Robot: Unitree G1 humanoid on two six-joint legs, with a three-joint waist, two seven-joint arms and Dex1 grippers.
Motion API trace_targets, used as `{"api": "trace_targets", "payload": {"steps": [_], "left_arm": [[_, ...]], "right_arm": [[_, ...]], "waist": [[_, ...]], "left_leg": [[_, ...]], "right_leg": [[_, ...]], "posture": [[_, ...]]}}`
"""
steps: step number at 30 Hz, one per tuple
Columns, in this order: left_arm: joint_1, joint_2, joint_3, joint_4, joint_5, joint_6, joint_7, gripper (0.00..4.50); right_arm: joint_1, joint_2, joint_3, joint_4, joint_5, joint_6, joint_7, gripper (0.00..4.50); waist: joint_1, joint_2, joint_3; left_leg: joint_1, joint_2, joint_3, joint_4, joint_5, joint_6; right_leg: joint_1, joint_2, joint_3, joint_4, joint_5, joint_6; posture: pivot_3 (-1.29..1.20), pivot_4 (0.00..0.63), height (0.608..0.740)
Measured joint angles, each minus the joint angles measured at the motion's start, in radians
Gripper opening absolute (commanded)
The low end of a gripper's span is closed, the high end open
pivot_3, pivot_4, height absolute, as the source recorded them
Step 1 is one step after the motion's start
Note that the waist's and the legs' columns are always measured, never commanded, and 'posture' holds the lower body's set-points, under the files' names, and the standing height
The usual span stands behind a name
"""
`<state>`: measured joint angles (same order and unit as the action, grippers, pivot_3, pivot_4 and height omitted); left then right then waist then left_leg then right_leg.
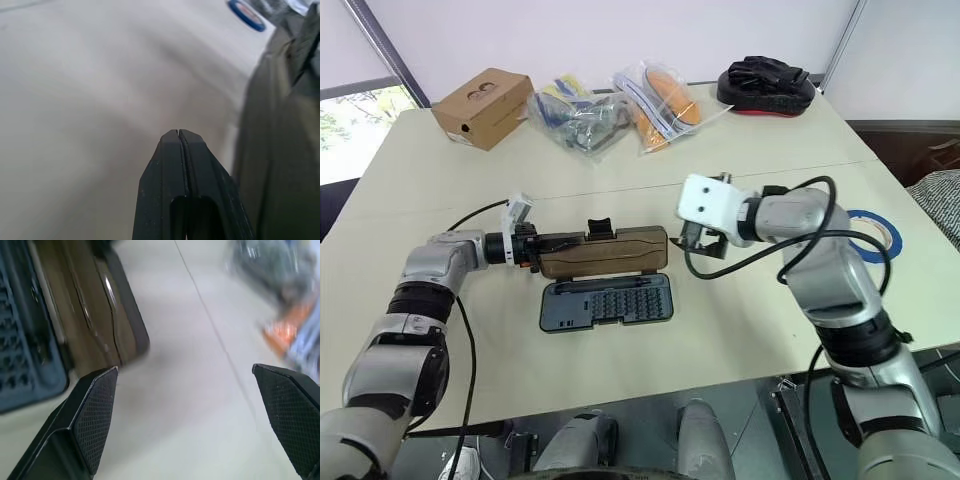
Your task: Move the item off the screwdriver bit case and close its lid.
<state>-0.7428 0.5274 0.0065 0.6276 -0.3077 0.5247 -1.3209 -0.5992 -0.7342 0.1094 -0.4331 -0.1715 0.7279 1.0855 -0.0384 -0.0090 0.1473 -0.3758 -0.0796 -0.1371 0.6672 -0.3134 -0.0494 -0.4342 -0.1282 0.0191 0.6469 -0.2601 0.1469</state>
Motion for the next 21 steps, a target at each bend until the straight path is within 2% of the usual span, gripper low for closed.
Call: {"api": "trace_targets", "payload": {"steps": [7,15,21], "left_arm": [[0.023,0.052,-0.060,-0.098,-0.008,0.073,-0.101,0.00],[0.023,0.095,-0.149,-0.204,-0.029,0.122,-0.239,0.00],[0.023,0.096,-0.188,-0.213,-0.032,0.122,-0.270,0.00]], "right_arm": [[0.096,-0.096,-0.082,-0.045,0.061,0.076,-0.033,4.45],[0.121,-0.113,-0.091,-0.089,0.118,0.125,-0.106,4.45],[0.136,-0.126,-0.094,-0.111,0.142,0.151,-0.159,4.45]], "waist": [[0.000,0.000,0.000],[0.002,0.000,0.001],[0.003,-0.001,0.001]], "left_leg": [[0.000,0.000,0.001,0.000,0.000,0.000],[0.000,0.001,0.001,0.000,0.000,0.000],[0.000,0.001,0.001,0.000,0.000,0.001]], "right_leg": [[0.000,0.000,0.000,0.000,0.000,0.000],[0.000,0.000,0.000,0.000,0.000,0.000],[0.000,0.000,0.000,0.000,0.000,0.000]], "posture": [[0.00,0.150,0.740],[0.00,0.150,0.740],[0.00,0.150,0.740]]}}
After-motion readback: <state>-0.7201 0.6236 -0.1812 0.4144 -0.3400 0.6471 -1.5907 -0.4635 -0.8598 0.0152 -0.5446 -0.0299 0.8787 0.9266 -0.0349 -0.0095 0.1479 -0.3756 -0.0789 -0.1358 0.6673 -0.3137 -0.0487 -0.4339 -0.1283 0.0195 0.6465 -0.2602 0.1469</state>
